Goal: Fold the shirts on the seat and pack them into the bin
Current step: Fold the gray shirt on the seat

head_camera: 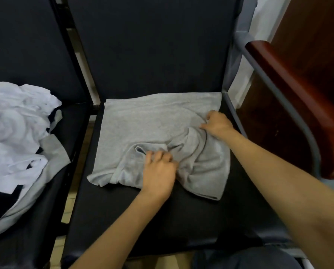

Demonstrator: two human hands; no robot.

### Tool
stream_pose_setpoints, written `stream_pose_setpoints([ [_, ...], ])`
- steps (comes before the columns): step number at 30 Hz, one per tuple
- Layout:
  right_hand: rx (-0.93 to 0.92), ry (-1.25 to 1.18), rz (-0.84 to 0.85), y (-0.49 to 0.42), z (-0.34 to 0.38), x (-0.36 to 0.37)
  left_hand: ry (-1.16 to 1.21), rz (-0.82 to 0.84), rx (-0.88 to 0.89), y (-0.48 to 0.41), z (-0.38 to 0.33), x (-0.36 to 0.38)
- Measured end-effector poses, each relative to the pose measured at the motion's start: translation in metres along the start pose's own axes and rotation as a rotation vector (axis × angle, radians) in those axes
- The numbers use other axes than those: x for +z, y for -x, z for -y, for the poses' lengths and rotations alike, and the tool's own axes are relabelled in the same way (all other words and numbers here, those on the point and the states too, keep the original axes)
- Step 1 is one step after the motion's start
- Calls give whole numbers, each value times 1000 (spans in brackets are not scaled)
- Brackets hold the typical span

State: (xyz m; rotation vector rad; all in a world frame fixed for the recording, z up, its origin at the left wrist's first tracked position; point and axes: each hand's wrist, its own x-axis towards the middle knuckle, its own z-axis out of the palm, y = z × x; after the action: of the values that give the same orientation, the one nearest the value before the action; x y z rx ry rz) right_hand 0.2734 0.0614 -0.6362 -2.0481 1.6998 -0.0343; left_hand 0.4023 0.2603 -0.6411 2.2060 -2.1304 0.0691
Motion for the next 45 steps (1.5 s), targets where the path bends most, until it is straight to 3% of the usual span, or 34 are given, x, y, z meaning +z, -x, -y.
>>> stream_pose_setpoints([
  [3,-38,78,116,15,7,0,-83,235,-174,9,27,-11],
  [5,-22,45,92,21,7,0,-66,245,-263,20,29,-18],
  [8,14,-14,-75,22,2,0,204,288,-248,39,12,-18],
  [10,81,-36,-24,23,-1,3,262,388,-247,46,5,-18],
  [16,18,4,-93,51,0,14,68,181,-214,39,11,-4],
  [22,167,-860,52,104,2,-25,217,59,-253,74,14,-26],
  [26,42,-764,-122,148,13,-76,289,-223,-230,89,-4,-77],
  [31,-67,-944,-198,213,35,-159,445,-400,-243,102,-31,-150],
  [38,-231,-1020,-274,243,68,-224,916,-477,-288,108,-38,-216],
  [42,-256,-885,-331,204,109,-210,1221,-422,-431,105,-9,-198],
  [45,-267,-757,-319,160,150,-178,1301,-400,-604,101,24,-161],
])
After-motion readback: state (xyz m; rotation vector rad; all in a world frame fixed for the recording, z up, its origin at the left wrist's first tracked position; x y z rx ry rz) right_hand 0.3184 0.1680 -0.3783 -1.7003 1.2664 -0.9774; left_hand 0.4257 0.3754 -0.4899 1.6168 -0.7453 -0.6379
